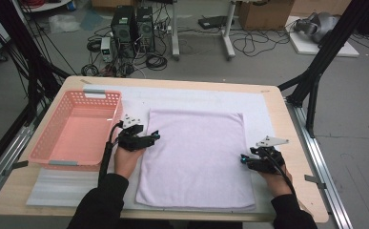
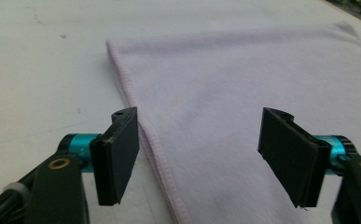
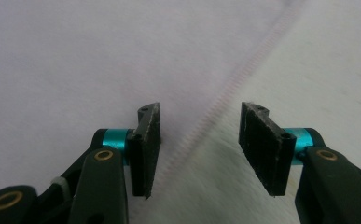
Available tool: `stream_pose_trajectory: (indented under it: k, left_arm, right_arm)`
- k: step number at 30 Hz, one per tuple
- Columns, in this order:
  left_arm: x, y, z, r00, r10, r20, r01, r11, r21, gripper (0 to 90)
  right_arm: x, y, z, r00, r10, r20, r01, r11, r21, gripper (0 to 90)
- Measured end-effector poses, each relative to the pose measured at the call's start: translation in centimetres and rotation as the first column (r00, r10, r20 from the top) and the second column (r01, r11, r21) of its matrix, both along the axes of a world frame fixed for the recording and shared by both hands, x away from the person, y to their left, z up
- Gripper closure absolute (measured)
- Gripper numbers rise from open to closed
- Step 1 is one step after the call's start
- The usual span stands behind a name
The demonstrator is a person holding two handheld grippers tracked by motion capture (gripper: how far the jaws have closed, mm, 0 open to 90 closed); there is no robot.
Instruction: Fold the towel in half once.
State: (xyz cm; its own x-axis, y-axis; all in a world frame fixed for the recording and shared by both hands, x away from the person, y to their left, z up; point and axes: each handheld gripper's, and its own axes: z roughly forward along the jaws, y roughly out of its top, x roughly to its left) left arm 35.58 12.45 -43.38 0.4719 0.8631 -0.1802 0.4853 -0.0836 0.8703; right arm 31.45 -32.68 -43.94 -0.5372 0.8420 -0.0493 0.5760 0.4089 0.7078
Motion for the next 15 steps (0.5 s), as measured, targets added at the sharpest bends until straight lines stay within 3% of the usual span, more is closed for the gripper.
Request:
stream_pose_trajectory:
  k: [2, 5, 8, 10, 13, 15]
  left_arm:
    - [-0.7, 0.2, 0.3, 0.9995, -0.026, 0.019, 0.026, 0.9993, -0.026, 21.8]
    - [-1.6, 0.2, 0.7, 0.9971, -0.066, 0.038, 0.068, 0.9964, -0.050, 19.5]
    - [-2.4, 0.0, 0.9, 0.9897, -0.133, 0.053, 0.136, 0.9892, -0.055, 19.5]
    - [-2.9, 0.1, 1.0, 0.9851, -0.159, 0.064, 0.164, 0.9837, -0.075, 19.5]
    - [-3.2, 0.0, 1.1, 0.9820, -0.177, 0.067, 0.181, 0.9811, -0.068, 19.7]
    - [-3.6, -0.1, 0.9, 0.9812, -0.181, 0.069, 0.185, 0.9803, -0.068, 19.8]
  right_arm:
    - [-0.3, -0.3, 0.3, 0.9999, -0.012, 0.002, 0.011, 1.000, 0.016, 47.4]
    - [-0.5, -0.7, 1.1, 0.9990, -0.030, 0.032, 0.027, 0.996, 0.080, 43.6]
    - [-0.7, -0.8, 2.1, 0.9966, -0.051, 0.064, 0.042, 0.990, 0.134, 38.3]
    - [-0.9, -0.6, 2.6, 0.9940, -0.076, 0.079, 0.064, 0.987, 0.147, 31.4]
    - [-1.4, -0.3, 3.0, 0.9887, -0.113, 0.098, 0.095, 0.981, 0.168, 25.4]
    - [-1.8, 0.0, 3.1, 0.9853, -0.117, 0.124, 0.097, 0.983, 0.157, 21.7]
